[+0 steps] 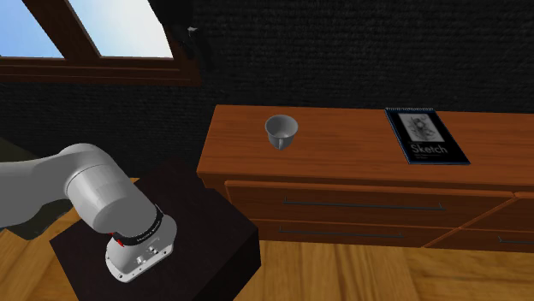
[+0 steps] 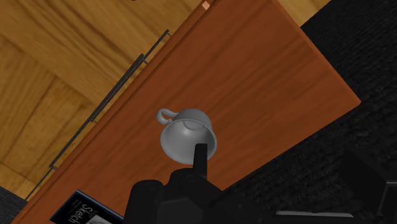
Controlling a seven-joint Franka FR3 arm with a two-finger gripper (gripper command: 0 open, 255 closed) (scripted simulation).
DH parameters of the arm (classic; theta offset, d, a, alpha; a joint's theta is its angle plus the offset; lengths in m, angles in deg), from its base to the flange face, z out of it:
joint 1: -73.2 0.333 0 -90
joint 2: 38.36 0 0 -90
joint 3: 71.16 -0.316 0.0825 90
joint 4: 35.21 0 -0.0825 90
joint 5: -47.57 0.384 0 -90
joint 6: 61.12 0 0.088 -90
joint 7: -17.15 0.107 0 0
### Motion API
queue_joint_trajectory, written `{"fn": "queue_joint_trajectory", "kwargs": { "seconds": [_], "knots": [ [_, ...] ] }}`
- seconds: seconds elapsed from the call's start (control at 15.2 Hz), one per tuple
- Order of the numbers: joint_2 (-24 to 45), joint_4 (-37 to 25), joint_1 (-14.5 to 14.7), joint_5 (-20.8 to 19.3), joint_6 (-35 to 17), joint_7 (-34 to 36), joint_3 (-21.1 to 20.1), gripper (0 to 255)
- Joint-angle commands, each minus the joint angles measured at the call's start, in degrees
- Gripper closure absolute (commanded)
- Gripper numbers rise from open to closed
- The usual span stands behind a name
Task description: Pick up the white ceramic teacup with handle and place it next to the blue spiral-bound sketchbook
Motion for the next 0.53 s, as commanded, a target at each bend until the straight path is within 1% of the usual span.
{"fn": "queue_joint_trajectory", "kwargs": {
  "seconds": [0.0, 0.46],
  "knots": [
    [0.00, 0.00, 0.00, 0.00, 0.00, 0.00, 0.00, 0],
    [5.67, 5.98, -1.14, 0.29, -11.94, -5.90, 7.82, 0]
  ]
}}
